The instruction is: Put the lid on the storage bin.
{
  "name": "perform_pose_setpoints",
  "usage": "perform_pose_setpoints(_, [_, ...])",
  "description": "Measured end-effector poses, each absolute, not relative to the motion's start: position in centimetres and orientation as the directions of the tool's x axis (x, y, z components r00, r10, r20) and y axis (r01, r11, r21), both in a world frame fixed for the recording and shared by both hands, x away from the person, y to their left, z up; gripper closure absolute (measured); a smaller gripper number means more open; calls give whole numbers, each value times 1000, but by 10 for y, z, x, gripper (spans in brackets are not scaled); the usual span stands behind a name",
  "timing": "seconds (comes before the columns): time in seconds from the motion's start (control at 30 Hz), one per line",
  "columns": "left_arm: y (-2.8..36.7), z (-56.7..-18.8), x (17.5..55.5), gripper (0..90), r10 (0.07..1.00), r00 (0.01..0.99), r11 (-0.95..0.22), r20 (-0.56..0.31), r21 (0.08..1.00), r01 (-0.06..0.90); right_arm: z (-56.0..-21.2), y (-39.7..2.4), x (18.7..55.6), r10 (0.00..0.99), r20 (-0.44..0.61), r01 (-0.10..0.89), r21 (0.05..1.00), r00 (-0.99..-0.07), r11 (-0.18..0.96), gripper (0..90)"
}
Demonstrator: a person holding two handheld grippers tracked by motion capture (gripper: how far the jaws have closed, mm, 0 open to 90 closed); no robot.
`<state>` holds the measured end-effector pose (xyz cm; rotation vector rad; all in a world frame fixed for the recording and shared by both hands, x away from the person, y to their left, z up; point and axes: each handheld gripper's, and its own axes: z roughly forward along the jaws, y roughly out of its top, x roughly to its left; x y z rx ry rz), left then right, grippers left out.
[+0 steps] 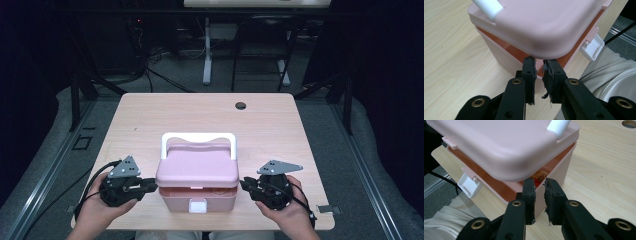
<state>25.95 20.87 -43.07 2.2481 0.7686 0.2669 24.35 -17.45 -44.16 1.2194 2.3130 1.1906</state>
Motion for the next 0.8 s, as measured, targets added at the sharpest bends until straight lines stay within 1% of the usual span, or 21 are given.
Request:
perform_pose_setpoints(0.3, [209, -436, 257, 784, 597, 800, -548, -48, 704, 452, -445, -176, 242, 782, 139, 568, 765, -607, 305, 783])
perform_pose_setpoints(0.67, [209, -442, 255, 785, 588, 808, -575, -48, 678, 459, -452, -175, 243, 783, 145, 581, 752, -605, 310, 783])
perform_pose_setpoints(0.8, [212, -446, 255, 782, 598, 800, -579, -44, 667, 470, -453, -177, 244, 786, 150, 587, 750, -600, 304, 783])
